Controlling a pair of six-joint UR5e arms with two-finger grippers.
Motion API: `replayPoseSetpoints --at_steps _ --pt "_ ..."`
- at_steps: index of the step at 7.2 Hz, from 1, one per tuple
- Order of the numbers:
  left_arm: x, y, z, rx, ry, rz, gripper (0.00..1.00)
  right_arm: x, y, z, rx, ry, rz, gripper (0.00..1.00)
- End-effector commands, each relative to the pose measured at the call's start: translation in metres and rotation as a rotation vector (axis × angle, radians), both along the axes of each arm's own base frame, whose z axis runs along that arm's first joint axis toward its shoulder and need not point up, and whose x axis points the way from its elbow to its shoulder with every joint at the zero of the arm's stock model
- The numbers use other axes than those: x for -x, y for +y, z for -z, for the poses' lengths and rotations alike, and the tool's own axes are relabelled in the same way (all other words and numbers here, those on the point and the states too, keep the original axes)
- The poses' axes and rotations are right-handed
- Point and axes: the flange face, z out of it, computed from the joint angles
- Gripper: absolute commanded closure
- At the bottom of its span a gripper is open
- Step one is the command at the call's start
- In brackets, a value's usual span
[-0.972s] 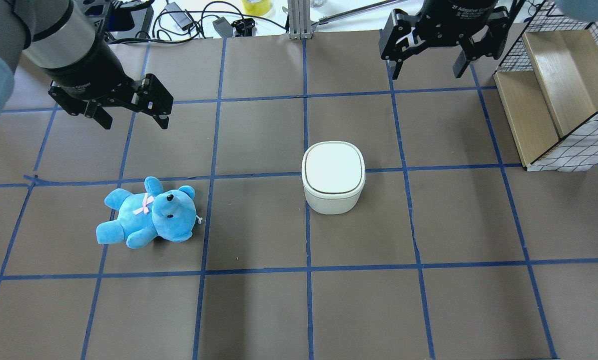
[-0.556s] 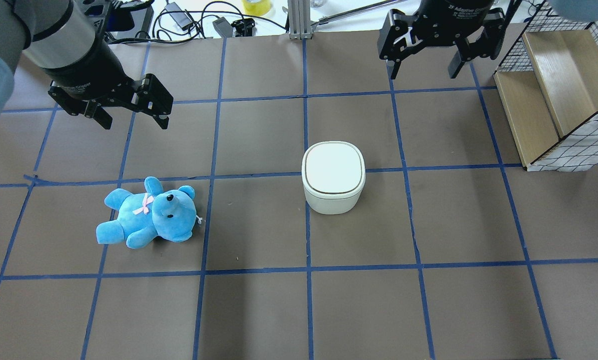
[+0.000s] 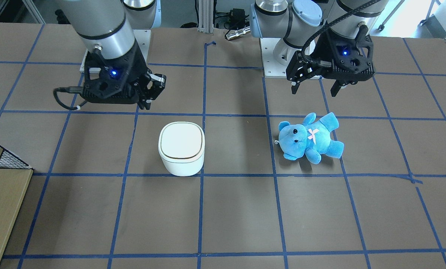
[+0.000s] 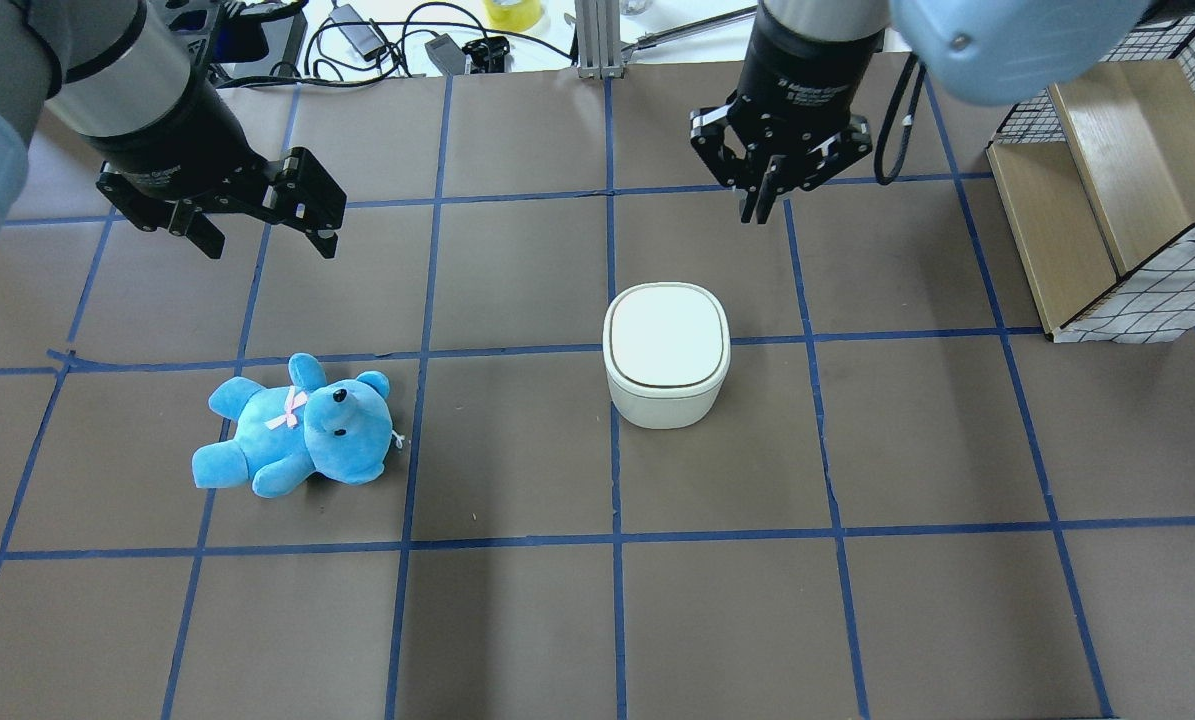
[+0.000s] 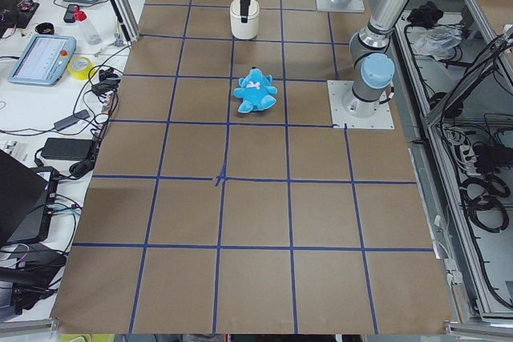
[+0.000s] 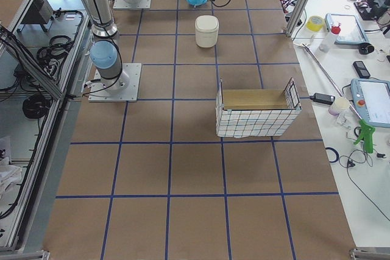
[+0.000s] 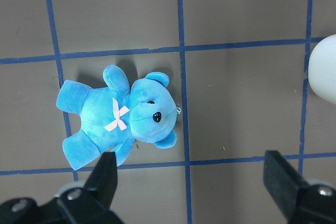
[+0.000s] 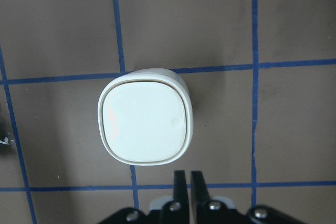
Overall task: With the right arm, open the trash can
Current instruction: 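Move the right gripper down onto the white trash can's lid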
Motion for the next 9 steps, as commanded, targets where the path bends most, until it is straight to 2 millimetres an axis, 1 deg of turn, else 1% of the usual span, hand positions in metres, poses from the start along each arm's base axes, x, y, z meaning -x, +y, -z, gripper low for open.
replayPoseSetpoints --at_steps 1,2,3,4,6,9 --pt "0.0 0.0 0.0 0.0 0.0 0.0 0.0 -0.019 0.006 0.066 -0.002 0.004 -0.004 1.0" --pt "0.0 0.0 0.0 0.0 0.0 0.0 0.0 -0.018 0.012 0.096 0.015 0.007 -0.004 1.0" --pt "0.0 0.0 0.0 0.0 0.0 0.0 0.0 -0.016 0.018 0.12 0.012 0.013 -0.009 1.0" --pt "0.0 0.0 0.0 0.0 0.0 0.0 0.0 -0.014 0.022 0.134 0.01 0.028 -0.008 1.0" --pt "0.0 0.0 0.0 0.0 0.0 0.0 0.0 -0.015 0.022 0.149 -0.02 0.035 0.022 1.0" --pt "0.0 0.0 0.0 0.0 0.0 0.0 0.0 -0.015 0.021 0.163 -0.041 0.041 0.026 1.0"
